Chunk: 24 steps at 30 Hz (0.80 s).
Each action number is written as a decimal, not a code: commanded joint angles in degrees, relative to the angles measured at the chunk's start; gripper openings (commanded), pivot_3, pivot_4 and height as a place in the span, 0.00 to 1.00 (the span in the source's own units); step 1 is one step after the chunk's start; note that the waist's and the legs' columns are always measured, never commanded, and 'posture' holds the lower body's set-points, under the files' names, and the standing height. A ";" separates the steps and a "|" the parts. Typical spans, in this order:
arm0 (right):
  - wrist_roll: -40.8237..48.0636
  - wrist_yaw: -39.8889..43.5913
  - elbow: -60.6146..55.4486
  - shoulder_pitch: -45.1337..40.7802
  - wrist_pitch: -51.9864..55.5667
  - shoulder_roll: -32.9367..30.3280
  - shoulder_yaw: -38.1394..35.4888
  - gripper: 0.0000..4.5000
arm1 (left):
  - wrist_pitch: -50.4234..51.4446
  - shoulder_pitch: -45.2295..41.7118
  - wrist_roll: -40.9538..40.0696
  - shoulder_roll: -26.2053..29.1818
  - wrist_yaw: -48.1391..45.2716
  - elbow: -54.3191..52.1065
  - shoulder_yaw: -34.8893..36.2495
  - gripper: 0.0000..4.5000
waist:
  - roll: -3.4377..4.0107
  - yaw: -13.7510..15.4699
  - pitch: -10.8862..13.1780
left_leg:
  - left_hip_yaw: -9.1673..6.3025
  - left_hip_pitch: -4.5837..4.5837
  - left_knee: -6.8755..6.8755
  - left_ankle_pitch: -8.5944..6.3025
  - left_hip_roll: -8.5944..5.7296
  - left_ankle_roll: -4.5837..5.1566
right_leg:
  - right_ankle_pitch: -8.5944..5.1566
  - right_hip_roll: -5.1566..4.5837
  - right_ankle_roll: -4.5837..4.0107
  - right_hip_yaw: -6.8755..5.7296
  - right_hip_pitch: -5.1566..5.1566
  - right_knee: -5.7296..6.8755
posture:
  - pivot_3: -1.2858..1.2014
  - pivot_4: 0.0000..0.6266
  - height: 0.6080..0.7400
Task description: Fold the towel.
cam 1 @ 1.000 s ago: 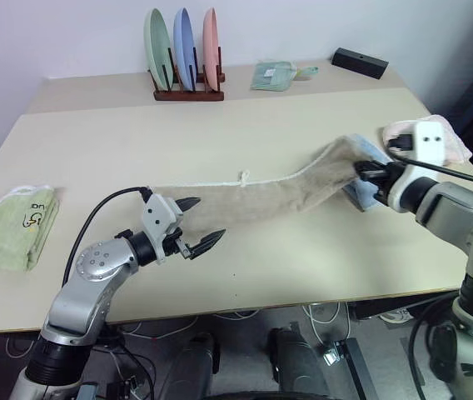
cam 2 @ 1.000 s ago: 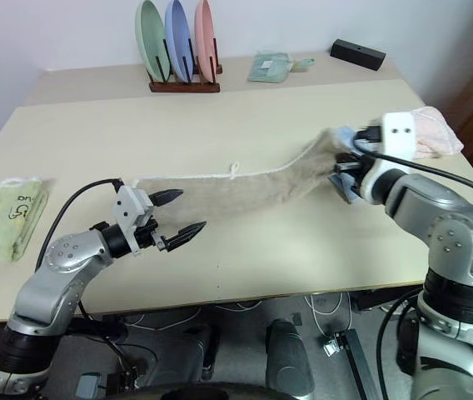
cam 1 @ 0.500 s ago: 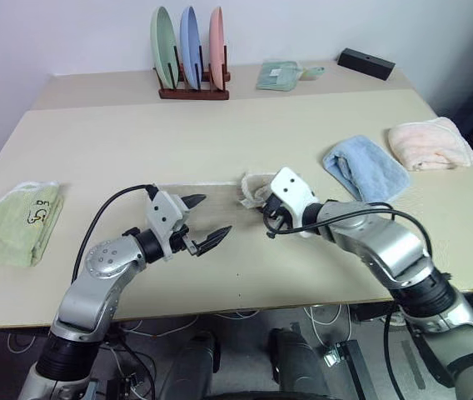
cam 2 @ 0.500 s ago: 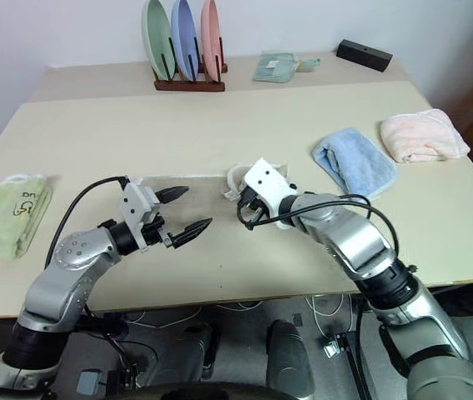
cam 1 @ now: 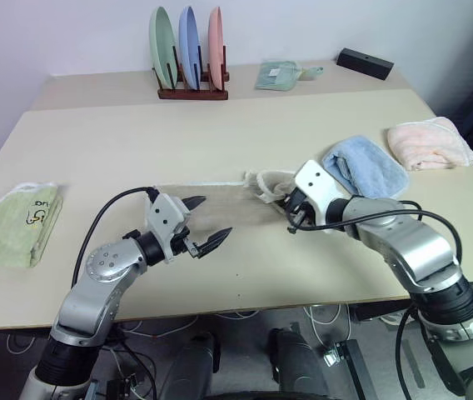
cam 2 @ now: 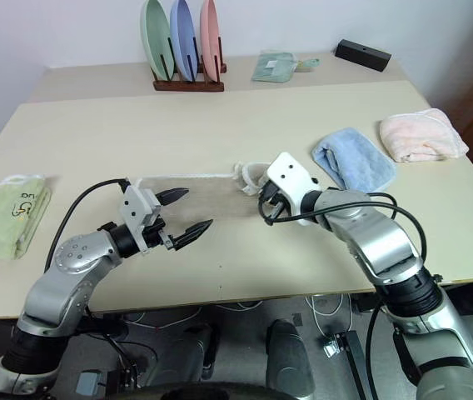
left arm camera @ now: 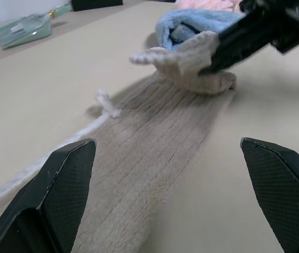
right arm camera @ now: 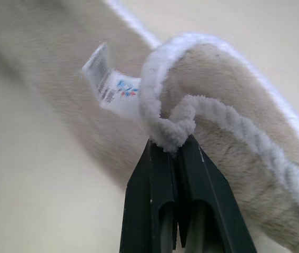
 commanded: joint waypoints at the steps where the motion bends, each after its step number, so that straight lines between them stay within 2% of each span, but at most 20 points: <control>1: 3.40 -1.75 -2.35 0.03 5.54 -0.23 -11.23 0.01 | -0.68 -0.76 -0.13 -0.09 -0.42 -0.69 0.09 1.00 | 0.00 0.05 0.00 | 0.00 -0.01 0.00 0.00 0.00 0.00 | 0.00 0.00 0.00 0.00 0.00 -0.01 | 0.52 0.24 1.00; 8: 8.50 -9.28 -1.68 5.03 22.00 8.45 -32.25 0.01 | -1.05 -0.84 0.22 -0.78 -0.71 -0.21 -0.52 1.00 | -0.01 0.17 -0.02 | 0.00 -0.01 -0.01 0.00 0.00 0.01 | 0.01 -0.01 -0.01 0.00 0.06 -0.07 | 0.52 0.24 1.00; 15: 5.85 -16.99 -1.94 4.72 35.41 17.37 -46.79 0.01 | -1.04 -1.28 0.26 -1.18 -1.19 0.25 -0.94 1.00 | 0.03 -0.01 -0.03 | 0.01 0.02 -0.02 0.00 0.00 0.01 | 0.01 0.02 -0.01 0.00 0.06 -0.06 | 0.52 0.24 1.00; 17: 4.47 -18.76 -2.03 4.63 37.10 19.44 -49.12 0.01 | -1.17 -1.42 0.34 -1.27 -1.32 0.56 -1.13 1.00 | 0.04 0.00 -0.03 | 0.01 0.02 -0.03 0.00 -0.01 0.01 | 0.02 0.02 -0.02 0.00 0.05 -0.06 | 0.52 0.24 1.00; 22: 3.67 -19.80 -4.49 5.03 35.95 22.24 -48.92 0.01 | -1.25 -1.64 0.44 -1.60 -1.38 0.90 -1.56 1.00 | 0.05 -0.04 -0.04 | 0.03 0.02 -0.02 0.00 -0.01 0.01 | 0.02 0.01 -0.01 0.00 0.06 -0.06 | 0.52 0.24 1.00; 24: 4.34 -19.09 -5.82 4.93 36.44 23.78 -49.80 0.12 | -1.24 -1.74 0.58 -1.81 -1.33 0.99 -1.79 1.00 | 0.05 -0.09 -0.04 | 0.03 0.02 -0.02 0.00 -0.01 0.01 | 0.02 0.01 -0.01 0.00 0.06 -0.06 | 0.52 0.24 1.00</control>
